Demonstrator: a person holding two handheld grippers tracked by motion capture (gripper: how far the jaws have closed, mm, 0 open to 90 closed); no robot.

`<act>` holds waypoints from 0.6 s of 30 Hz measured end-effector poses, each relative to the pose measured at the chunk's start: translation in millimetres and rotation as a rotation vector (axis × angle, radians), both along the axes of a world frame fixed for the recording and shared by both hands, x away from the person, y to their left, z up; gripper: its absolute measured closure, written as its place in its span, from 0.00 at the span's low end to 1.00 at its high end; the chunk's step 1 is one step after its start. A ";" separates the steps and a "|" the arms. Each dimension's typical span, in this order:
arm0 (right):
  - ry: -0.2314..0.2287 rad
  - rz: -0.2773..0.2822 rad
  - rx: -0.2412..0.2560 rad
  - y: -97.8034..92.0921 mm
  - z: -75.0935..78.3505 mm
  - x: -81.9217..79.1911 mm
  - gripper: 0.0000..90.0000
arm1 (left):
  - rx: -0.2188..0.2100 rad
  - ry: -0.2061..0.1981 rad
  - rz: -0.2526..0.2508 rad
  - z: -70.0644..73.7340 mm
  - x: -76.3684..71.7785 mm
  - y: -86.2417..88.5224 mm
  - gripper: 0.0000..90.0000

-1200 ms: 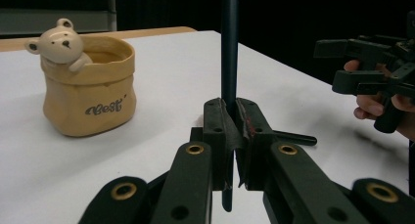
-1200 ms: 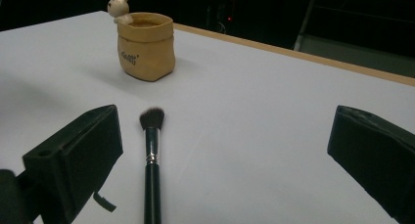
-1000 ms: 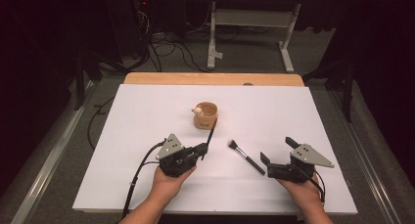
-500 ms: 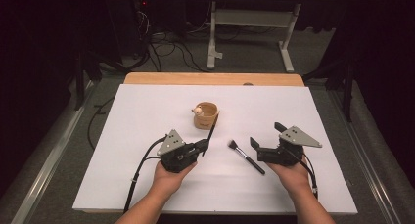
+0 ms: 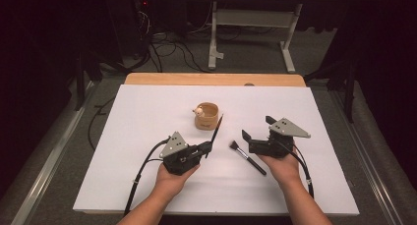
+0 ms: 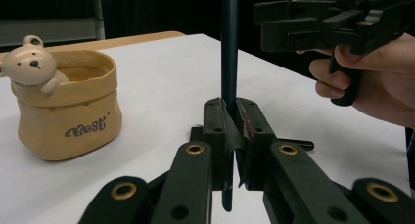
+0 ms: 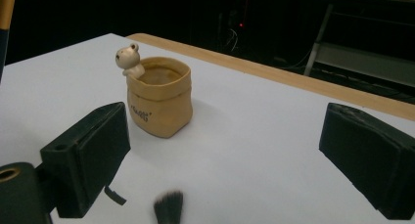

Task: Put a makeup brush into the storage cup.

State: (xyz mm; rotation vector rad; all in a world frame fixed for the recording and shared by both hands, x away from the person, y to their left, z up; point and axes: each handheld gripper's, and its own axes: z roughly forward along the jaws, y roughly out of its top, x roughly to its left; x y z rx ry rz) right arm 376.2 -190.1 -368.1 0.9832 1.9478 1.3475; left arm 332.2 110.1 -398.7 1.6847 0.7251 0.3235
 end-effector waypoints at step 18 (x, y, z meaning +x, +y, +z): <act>0.019 0.063 0.017 7.7 -16.1 -17.2 0.09 | 0.010 0.021 -0.016 -13.2 -1.7 -6.4 0.94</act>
